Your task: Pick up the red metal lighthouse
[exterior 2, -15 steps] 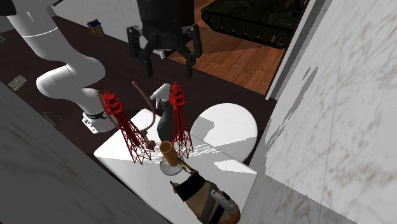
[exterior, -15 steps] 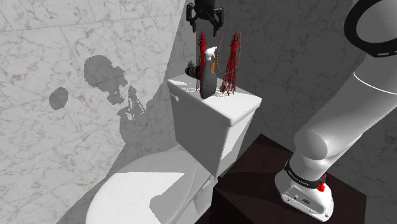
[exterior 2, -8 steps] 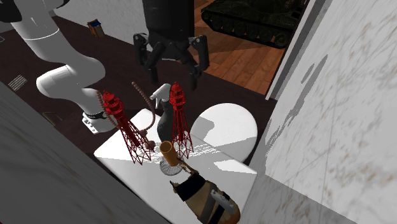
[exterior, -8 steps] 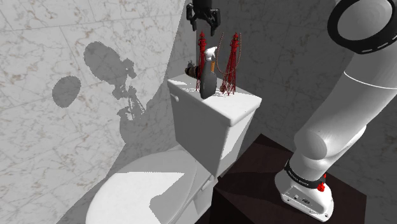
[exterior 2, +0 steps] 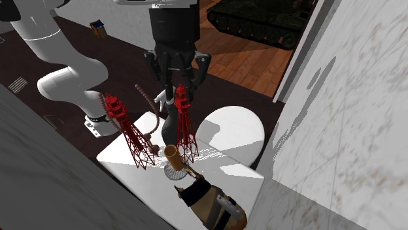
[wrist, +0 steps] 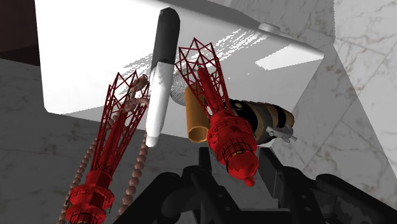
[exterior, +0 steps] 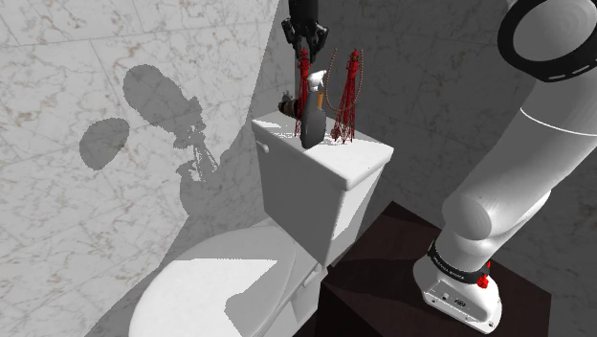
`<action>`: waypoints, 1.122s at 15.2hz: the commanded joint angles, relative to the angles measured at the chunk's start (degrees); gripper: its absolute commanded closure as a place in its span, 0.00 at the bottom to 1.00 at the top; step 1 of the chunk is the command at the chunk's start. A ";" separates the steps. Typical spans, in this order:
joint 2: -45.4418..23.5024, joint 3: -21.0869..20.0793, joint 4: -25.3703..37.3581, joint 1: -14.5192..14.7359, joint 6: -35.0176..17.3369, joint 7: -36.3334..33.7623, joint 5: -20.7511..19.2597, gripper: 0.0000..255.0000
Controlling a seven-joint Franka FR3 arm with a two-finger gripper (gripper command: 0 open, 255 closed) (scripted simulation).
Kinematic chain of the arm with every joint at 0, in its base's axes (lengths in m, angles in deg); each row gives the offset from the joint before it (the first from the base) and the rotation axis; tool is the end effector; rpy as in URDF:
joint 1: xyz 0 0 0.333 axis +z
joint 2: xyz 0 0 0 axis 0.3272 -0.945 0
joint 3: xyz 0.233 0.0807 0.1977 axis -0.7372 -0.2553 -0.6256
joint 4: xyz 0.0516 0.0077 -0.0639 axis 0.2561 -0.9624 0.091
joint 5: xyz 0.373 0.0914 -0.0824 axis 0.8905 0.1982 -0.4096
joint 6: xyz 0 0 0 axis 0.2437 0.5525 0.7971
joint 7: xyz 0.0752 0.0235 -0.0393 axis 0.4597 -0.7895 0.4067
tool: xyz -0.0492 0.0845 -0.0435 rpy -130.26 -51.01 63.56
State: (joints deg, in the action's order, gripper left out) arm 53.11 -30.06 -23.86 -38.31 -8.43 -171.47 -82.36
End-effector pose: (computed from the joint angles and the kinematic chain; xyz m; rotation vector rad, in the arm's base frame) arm 0.5515 0.0166 0.6751 2.2987 -1.9253 0.4552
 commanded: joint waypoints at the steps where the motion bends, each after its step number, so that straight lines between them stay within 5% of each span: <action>1: -0.03 0.00 -0.06 0.00 -0.02 -0.01 0.01 1.00; 6: 0.00 0.05 -0.16 -0.04 -0.11 0.07 0.04 1.00; 17: -5.12 -1.11 14.69 1.20 10.19 1.13 -2.45 1.00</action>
State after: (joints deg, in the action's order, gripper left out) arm 48.89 -30.97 -11.09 -37.37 0.60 -170.36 -84.34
